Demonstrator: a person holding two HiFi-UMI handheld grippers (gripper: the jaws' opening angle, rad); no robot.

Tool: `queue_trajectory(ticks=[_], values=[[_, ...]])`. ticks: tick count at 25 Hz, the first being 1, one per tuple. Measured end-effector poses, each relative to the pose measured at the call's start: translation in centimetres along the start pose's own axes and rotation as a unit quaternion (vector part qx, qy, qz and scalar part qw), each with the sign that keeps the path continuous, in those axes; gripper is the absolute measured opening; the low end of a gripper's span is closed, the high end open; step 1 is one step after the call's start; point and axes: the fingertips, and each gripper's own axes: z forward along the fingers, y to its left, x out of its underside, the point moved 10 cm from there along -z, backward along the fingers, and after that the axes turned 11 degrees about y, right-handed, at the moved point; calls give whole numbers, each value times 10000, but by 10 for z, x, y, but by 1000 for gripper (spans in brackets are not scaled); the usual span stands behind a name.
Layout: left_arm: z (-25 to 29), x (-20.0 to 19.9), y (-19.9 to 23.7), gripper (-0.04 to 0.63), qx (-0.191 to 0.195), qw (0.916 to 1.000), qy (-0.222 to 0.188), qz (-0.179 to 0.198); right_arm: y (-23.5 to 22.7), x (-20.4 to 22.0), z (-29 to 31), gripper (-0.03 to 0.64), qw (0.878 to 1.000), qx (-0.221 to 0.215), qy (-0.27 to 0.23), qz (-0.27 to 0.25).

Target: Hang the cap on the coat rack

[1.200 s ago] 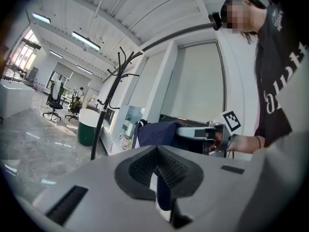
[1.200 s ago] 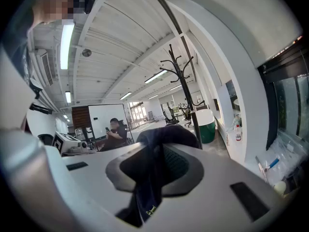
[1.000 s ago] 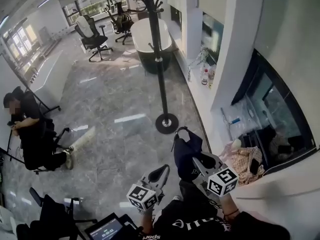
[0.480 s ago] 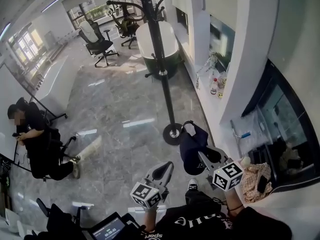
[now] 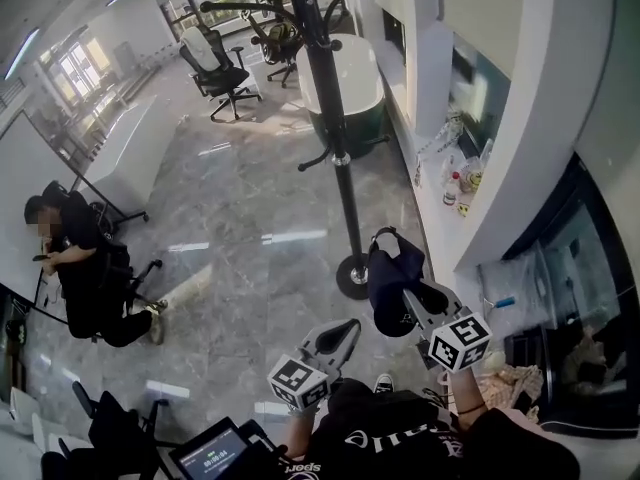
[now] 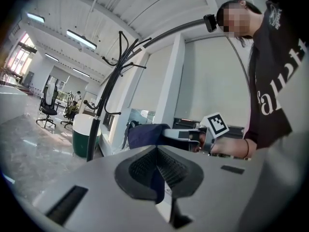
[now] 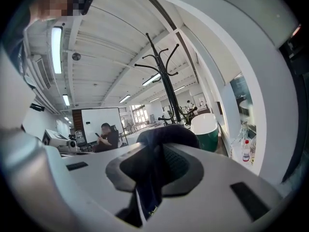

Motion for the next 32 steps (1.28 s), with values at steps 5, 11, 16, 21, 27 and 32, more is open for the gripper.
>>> queue_trajectory(ticks=[5,11,16,21,27,32], values=[[16,-5,17,5,-151,9995,251,-97,-24,-10,21,80,9999,-75,43,105],[49,-19,44,5,-29,9994,285,-190,-51,-32,41,80,9998,18,-131,160],[84,-33,70,5,254,9991,328,-73,-79,-52,60,80,9994,237,-227,129],[115,-51,113,5,451,9984,331,64,-104,-71,88,80,9986,448,-261,81],[136,-78,170,5,616,9972,417,73,-126,-110,130,80,9967,698,-409,43],[155,-95,202,5,783,9964,293,144,-152,-134,163,80,9949,838,-552,-61]])
